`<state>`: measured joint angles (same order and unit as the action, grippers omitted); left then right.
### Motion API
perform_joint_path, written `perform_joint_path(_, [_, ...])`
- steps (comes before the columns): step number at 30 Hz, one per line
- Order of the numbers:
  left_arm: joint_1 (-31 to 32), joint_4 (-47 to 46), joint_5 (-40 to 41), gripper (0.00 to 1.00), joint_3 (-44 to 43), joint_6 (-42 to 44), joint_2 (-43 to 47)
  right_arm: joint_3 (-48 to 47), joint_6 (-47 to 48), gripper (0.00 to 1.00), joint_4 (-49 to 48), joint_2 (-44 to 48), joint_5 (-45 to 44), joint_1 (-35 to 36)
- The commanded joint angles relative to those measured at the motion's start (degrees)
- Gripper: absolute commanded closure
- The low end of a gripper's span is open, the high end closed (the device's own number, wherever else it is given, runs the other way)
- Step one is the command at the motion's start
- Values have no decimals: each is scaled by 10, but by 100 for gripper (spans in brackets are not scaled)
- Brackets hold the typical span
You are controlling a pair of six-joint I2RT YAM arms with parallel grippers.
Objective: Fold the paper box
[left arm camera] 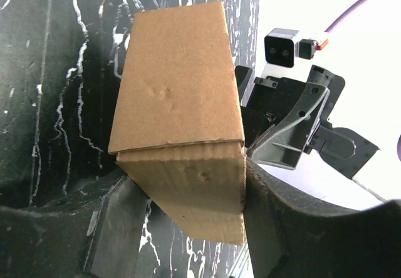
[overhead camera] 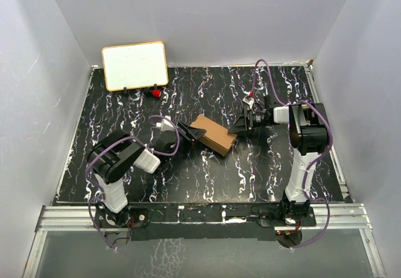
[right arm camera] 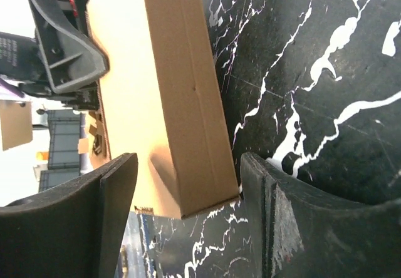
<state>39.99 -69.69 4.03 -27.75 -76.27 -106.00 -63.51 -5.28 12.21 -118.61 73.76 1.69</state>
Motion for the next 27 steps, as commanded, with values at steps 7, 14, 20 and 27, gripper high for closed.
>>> perform_joint_path(7, [-85,329,-64,65,-28,198,266,-16,92,28,41,105,16,-91])
perform_joint_path(14, [-108,825,7,66,-284,534,328,-16,91,28,40,107,14,-99])
perform_joint_path(20, [-105,1114,129,68,-501,693,231,-16,93,28,42,106,10,-99])
perform_joint_path(27, [-46,1205,357,68,-583,754,135,-18,96,28,46,102,6,-99])
